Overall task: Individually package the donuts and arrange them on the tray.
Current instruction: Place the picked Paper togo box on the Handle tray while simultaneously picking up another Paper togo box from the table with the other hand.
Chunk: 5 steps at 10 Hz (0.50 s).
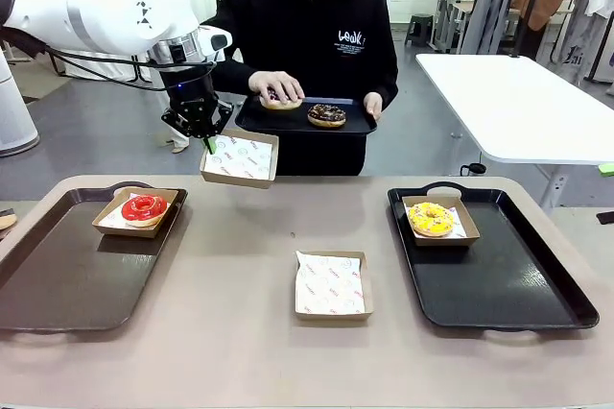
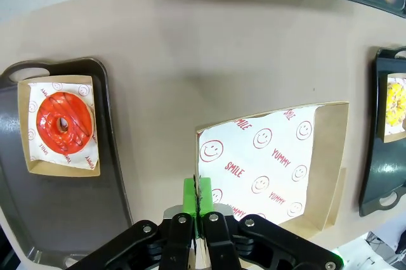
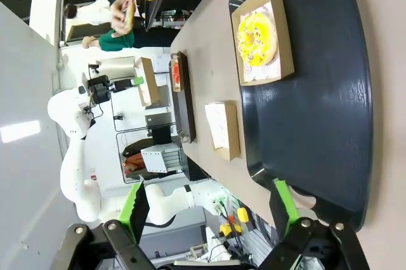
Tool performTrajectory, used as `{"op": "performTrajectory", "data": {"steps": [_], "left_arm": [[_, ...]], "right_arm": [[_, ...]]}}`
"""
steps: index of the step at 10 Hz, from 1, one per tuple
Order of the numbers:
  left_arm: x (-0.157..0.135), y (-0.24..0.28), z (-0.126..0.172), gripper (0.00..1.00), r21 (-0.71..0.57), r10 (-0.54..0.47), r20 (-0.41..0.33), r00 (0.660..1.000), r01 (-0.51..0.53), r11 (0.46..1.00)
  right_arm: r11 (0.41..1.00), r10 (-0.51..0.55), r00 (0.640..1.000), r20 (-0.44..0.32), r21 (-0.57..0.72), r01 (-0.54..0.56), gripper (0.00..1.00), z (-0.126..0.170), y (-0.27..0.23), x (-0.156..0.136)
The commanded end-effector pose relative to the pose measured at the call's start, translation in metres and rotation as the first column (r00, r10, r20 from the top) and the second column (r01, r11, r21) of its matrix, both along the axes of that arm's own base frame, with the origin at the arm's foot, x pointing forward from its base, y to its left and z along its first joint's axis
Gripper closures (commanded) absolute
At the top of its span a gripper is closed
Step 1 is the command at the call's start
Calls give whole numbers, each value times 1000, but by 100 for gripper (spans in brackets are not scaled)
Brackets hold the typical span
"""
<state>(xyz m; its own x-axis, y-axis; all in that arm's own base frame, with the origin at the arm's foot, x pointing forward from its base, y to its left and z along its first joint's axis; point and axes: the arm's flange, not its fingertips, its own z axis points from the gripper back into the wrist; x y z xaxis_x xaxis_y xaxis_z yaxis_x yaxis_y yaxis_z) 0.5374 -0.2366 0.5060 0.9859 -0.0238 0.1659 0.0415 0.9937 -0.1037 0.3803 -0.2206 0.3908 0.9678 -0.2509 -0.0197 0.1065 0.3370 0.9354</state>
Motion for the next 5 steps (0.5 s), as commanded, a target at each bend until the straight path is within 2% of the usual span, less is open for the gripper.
{"op": "performTrajectory", "data": {"steps": [1,5], "left_arm": [[0,0,-1,100,1,0,-2,1000,0,1000],[0,0,-1,100,1,0,-2,1000,0,1000]], "right_arm": [[1000,7,1000,-19,2,-7,0,2,-1,-4],[1000,7,1000,-19,2,-7,0,2,-1,-4]]}}
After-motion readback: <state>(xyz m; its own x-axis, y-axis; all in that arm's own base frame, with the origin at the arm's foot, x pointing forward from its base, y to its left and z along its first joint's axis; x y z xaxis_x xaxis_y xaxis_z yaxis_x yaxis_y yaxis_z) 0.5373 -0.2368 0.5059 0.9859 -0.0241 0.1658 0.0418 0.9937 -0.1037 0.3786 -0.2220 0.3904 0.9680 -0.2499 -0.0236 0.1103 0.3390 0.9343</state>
